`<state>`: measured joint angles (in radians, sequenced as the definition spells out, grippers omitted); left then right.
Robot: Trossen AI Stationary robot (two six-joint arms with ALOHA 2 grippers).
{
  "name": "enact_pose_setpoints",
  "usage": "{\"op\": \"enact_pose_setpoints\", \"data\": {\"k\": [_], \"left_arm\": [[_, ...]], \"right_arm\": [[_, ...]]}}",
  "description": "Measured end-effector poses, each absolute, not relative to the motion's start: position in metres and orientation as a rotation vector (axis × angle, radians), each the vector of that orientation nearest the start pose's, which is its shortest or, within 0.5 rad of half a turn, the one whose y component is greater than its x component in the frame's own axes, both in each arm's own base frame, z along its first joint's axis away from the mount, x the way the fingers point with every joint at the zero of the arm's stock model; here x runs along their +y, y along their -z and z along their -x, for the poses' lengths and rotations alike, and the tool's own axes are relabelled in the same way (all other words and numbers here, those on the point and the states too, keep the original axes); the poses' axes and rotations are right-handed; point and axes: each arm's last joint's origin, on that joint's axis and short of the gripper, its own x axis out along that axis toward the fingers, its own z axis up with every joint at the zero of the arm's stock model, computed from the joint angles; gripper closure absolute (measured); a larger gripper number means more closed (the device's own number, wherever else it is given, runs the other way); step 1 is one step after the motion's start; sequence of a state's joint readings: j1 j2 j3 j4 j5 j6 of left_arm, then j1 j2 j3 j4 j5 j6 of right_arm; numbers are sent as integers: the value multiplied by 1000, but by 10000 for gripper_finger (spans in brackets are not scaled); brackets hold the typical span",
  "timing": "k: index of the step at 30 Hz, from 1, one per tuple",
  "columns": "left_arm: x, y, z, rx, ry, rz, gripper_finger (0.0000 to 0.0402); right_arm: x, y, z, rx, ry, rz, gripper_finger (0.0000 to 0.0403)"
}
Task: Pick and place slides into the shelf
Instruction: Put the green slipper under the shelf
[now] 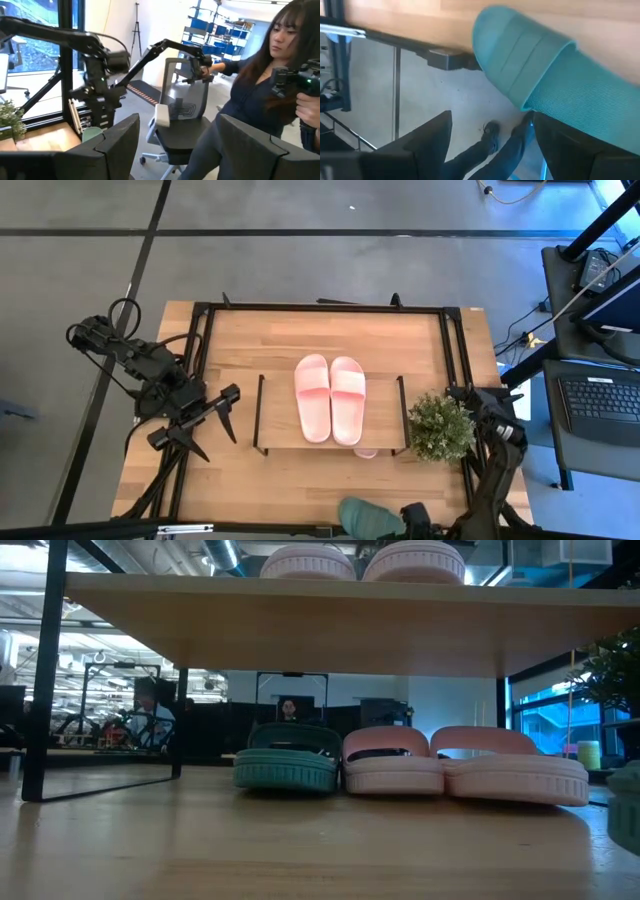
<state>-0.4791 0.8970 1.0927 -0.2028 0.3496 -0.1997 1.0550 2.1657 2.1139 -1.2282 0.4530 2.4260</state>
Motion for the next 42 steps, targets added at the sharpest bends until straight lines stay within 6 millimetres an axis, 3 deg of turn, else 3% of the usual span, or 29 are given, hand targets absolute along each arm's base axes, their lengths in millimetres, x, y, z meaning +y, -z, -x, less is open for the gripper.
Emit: {"op": "enact_pose_setpoints", "data": {"k": [8, 30, 42], "left_arm": [[-91, -415, -154, 93, 826, 190, 143], [-91, -413, -154, 139, 823, 219, 143], [-91, -412, -154, 140, 823, 220, 143]], "right_arm": [[392, -246, -238, 851, 768, -1262, 123], [397, -200, -244, 848, 845, -1140, 123], [388, -164, -266, 839, 807, -1192, 123]]}}
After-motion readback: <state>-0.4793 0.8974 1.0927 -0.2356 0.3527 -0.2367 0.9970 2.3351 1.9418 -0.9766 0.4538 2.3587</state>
